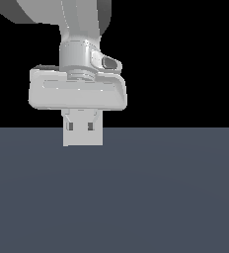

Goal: Plug the charger into the wall socket.

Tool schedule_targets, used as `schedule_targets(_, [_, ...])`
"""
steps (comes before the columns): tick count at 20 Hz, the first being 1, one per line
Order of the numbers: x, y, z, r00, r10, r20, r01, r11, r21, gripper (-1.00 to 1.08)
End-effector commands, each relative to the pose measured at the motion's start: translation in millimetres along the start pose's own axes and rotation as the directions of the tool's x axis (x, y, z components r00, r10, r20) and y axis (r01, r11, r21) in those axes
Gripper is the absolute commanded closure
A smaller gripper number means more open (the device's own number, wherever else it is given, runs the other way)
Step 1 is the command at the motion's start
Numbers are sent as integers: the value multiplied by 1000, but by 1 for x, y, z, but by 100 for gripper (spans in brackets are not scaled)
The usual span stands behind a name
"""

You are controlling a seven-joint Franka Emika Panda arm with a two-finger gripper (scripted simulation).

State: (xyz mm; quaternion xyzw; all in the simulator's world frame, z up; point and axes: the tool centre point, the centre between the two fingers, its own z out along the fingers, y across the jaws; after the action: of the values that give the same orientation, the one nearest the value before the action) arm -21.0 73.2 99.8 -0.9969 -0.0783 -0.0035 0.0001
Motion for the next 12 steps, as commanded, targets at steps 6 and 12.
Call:
schedule_targets(6, [26,0,0,1000,-1,0,1,1000,0,108])
schedule_targets(12, [36,0,0,1000,-1,0,1,1000,0,108])
